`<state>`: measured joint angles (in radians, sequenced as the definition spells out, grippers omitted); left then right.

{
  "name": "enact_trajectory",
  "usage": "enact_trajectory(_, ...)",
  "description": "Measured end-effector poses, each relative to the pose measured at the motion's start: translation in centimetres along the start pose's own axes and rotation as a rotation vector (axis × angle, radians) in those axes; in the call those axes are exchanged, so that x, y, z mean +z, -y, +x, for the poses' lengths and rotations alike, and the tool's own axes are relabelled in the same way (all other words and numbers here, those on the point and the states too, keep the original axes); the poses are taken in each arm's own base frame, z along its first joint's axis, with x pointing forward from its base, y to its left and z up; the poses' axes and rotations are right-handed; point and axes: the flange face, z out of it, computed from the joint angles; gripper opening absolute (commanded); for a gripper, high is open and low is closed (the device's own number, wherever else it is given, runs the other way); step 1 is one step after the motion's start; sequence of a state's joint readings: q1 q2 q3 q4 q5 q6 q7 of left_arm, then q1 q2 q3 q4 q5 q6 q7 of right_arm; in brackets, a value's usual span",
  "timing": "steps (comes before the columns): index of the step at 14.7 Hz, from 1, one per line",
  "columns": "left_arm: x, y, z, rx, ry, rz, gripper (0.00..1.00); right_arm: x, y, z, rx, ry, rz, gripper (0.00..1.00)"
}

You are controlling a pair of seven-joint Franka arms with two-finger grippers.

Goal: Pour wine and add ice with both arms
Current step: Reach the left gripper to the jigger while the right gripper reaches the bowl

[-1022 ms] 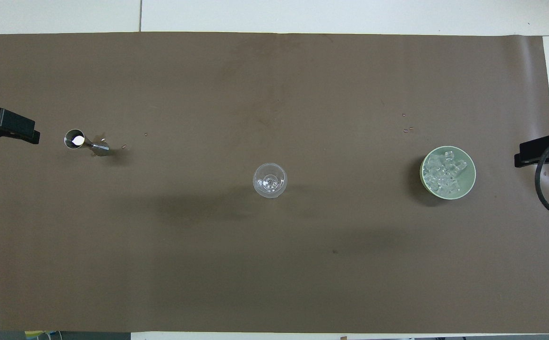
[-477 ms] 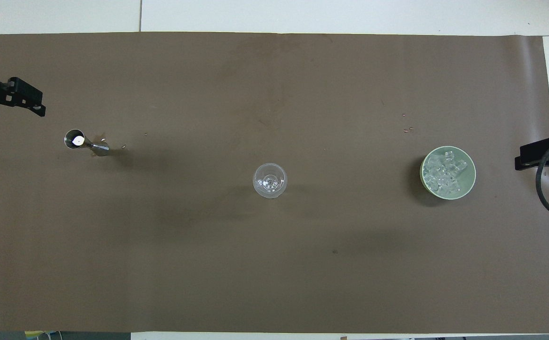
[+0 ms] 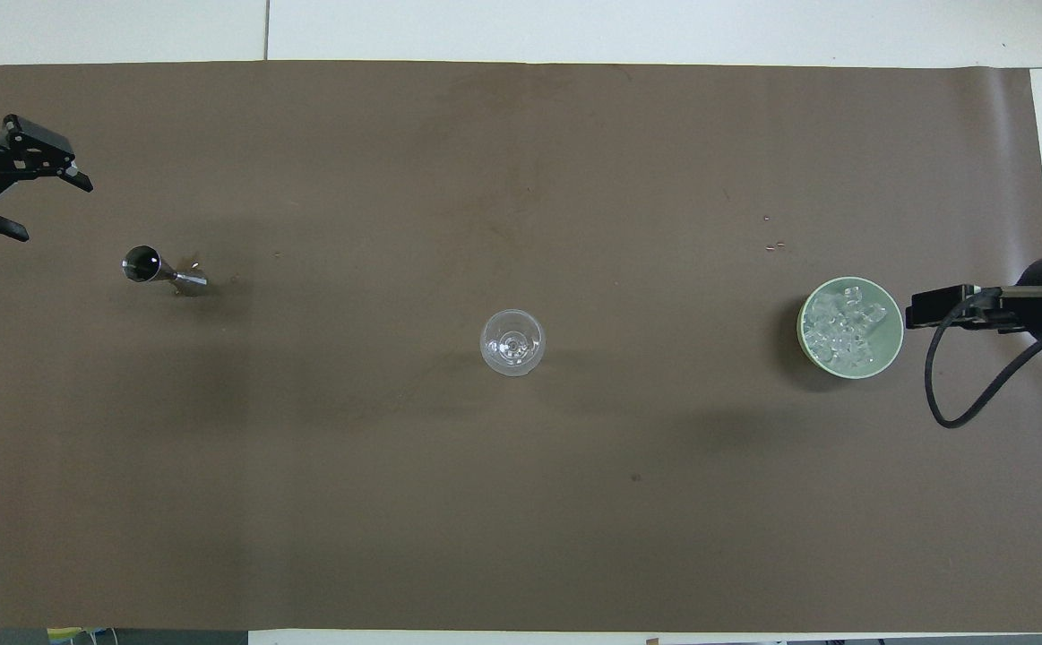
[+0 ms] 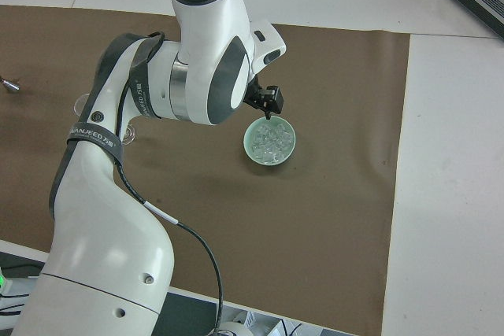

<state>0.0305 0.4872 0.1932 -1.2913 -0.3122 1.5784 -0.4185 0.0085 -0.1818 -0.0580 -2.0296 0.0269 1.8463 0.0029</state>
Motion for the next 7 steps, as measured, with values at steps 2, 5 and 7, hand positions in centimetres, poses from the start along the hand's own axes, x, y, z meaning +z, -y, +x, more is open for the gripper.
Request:
enact_trajectory(2,1.9,1.3,1.2,-0.171,0.058,-0.041,1.0,2.6,-0.3,-0.2,-0.046,-0.007,0.001,1.0)
enact_trajectory(5,4.9,2.2,4.0,-0.377,0.069,-0.088,1.0,7.0,-0.6,0.1,-0.067,0.005,0.005,1.0)
enact_trajectory(7,6.7,5.1,6.4,-0.485,0.071,-0.129,1.0,9.1,-0.7,1.0,-0.062,-0.015,0.009,1.0)
